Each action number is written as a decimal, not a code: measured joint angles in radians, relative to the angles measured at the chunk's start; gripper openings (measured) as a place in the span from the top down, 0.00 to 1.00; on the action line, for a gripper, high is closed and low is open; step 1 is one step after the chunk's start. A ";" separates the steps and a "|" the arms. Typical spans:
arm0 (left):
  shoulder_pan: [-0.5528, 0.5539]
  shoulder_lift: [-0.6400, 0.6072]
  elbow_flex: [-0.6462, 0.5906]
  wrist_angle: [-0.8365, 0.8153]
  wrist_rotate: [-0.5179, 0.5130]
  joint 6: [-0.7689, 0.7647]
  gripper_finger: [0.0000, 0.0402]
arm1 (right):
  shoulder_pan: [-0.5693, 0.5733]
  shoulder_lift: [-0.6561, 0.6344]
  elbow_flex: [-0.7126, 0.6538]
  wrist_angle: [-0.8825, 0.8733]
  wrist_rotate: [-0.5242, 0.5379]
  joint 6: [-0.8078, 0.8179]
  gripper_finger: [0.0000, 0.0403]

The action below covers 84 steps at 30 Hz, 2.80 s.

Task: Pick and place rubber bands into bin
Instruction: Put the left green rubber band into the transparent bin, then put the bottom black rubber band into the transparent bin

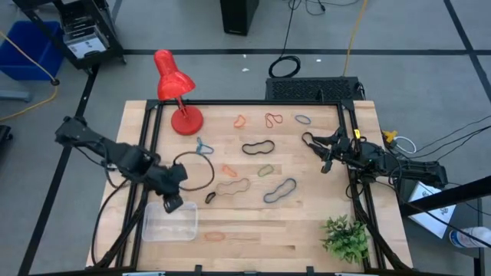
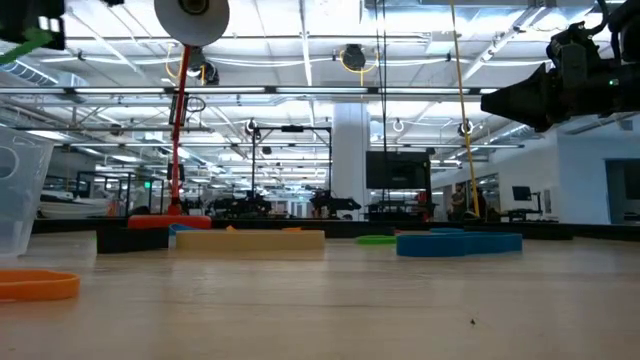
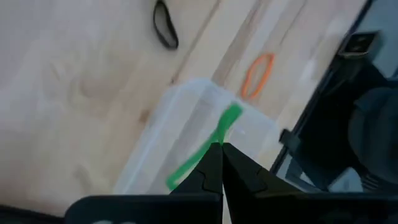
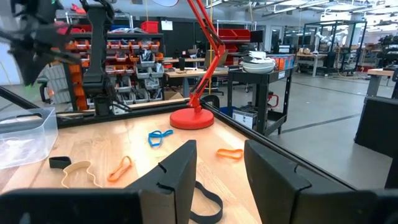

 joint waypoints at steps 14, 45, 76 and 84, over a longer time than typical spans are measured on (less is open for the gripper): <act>-0.188 0.309 -0.033 0.024 -0.064 -0.262 0.98 | 0.000 0.000 0.000 0.001 0.000 0.003 0.68; -0.206 0.512 -0.033 0.194 -0.026 -0.243 0.99 | 0.000 0.000 0.000 0.002 -0.001 0.031 0.68; -0.146 0.370 -0.032 0.148 0.053 -0.094 0.86 | 0.000 0.004 0.000 0.000 -0.002 0.028 0.68; -0.141 0.150 -0.032 0.223 -0.121 -0.194 0.86 | 0.000 0.007 0.000 0.042 -0.001 -0.103 0.68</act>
